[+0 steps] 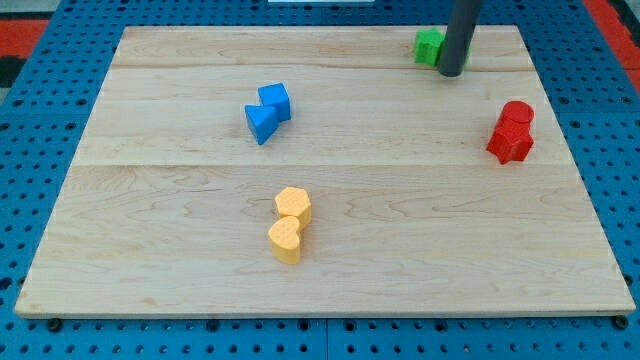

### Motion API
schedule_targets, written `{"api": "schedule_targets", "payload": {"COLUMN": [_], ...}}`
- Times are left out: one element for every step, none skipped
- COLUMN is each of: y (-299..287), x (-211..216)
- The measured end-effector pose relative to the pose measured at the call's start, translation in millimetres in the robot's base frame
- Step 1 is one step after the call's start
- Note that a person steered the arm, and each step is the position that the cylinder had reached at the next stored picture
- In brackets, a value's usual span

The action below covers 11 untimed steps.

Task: Move red star left and down a bit

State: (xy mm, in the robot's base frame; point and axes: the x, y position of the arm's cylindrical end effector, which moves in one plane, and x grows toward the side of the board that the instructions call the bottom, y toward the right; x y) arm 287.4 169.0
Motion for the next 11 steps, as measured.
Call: {"api": "schedule_targets", "payload": {"y": [0.0,0.0,18.2,100.6,164.2,106.7,50.0,16.2,8.0,-26.1,-54.1], "x": [-1.2,-2.0,10.7,66.5,103.4,117.4,116.0,114.7,114.6,121.8,156.9]}}
